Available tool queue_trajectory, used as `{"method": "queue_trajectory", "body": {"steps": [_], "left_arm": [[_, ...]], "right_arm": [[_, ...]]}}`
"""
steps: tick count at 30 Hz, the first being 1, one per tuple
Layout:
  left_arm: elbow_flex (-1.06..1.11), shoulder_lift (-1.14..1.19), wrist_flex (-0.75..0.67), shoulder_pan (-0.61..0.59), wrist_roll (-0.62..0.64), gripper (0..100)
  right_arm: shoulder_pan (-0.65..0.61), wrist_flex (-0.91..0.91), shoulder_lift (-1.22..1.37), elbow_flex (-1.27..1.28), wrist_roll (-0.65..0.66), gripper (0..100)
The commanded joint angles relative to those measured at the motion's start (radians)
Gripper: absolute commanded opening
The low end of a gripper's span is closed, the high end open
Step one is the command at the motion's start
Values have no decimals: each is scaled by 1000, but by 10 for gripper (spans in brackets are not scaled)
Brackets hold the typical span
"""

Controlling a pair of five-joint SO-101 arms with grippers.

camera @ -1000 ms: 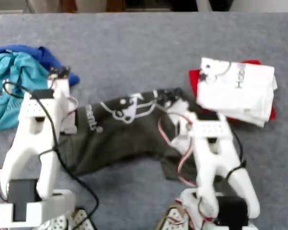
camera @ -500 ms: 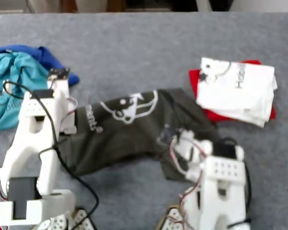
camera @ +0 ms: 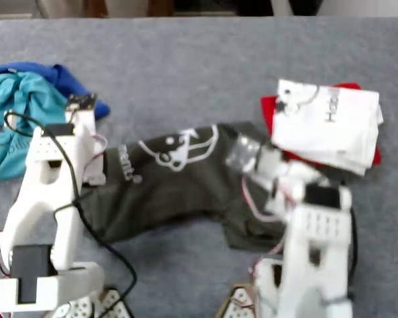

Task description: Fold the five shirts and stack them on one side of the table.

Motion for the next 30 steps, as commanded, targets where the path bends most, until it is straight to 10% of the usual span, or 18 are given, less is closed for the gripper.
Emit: {"method": "queue_trajectory", "body": {"steps": [1, 8, 17, 30], "left_arm": [[-89, -4, -3, 2, 21, 20], [-104, 10, -28, -5, 103, 20], [-66, 219, -143, -74, 109, 19], [-71, 220, -89, -91, 55, 19]], "right_arm": [[-88, -23, 259, -234, -97, 3], [-246, -31, 680, -576, -310, 2], [-128, -54, 1207, -1017, -503, 2], [-107, 347, 1333, -1532, -482, 2]]}}
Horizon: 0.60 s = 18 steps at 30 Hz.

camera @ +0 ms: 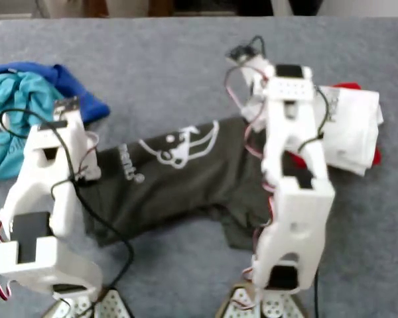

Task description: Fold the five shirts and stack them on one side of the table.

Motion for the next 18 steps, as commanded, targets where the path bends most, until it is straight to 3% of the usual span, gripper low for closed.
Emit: {"method": "queue_trajectory", "body": {"steps": [1, 6, 11, 18], "left_arm": [[-17, -33, 48, -8, -68, 19], [37, -236, 104, -8, -155, 19], [201, -526, 112, -9, -204, 19], [423, -730, 37, -11, -149, 19]], "right_arm": [[13, 167, -21, -162, 43, 2], [21, 339, -137, -206, 167, 2], [38, 325, -420, 140, 307, 2], [22, -3, -760, 816, 328, 2]]}}
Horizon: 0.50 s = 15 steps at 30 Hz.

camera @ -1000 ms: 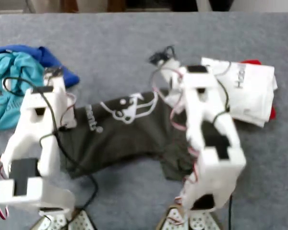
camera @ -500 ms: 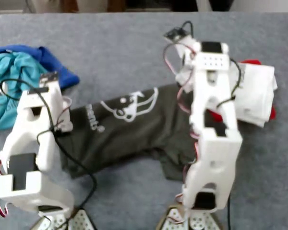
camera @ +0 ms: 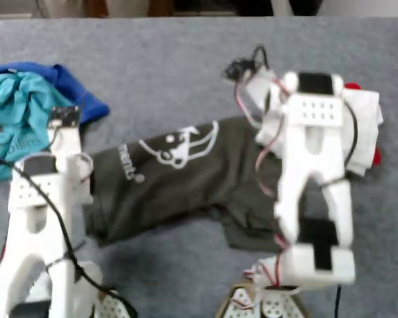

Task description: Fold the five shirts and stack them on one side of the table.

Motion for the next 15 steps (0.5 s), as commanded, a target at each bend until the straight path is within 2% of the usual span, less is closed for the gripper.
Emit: {"method": "queue_trajectory", "body": {"steps": [1, 8, 15], "left_arm": [[86, -67, -68, -8, 38, 19], [370, -68, -367, -6, 114, 20], [405, -113, -387, -14, 115, 20]], "right_arm": [[-16, -150, -157, 351, 14, 2], [-159, -241, -174, 642, 63, 2], [-188, -239, -173, 725, 106, 2]]}}
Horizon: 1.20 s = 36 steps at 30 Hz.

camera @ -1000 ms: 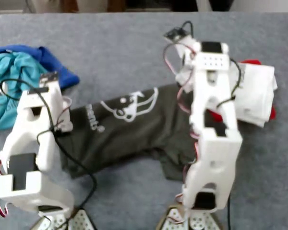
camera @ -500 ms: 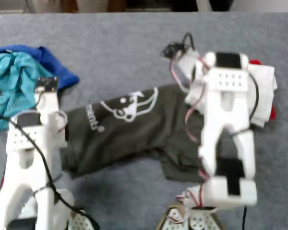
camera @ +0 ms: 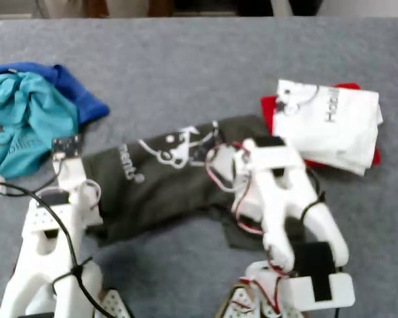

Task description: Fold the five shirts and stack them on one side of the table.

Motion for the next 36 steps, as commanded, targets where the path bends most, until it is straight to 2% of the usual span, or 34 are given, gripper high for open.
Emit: {"method": "queue_trajectory", "body": {"steps": [1, 9, 13, 17, 21, 28, 31, 36], "left_arm": [[3, -36, -15, -11, 9, 20], [6, -47, -15, -11, 5, 20], [6, -45, -15, -11, 3, 20], [6, -45, -15, -11, 3, 20], [15, -50, -15, -11, 3, 20], [15, -50, -15, -11, 3, 20], [17, -50, -15, -11, 3, 20], [12, -50, -15, -11, 3, 20]], "right_arm": [[-21, 6, -38, 28, 48, 2], [-36, 68, -44, 136, 172, 2], [-45, 172, -99, 59, 193, 2], [61, 84, -185, -59, 189, 2], [62, 9, -194, -104, 106, 2], [50, -270, -51, 53, 25, 2], [48, -273, 15, 61, 17, 2], [48, -176, 27, 65, 17, 2]]}}
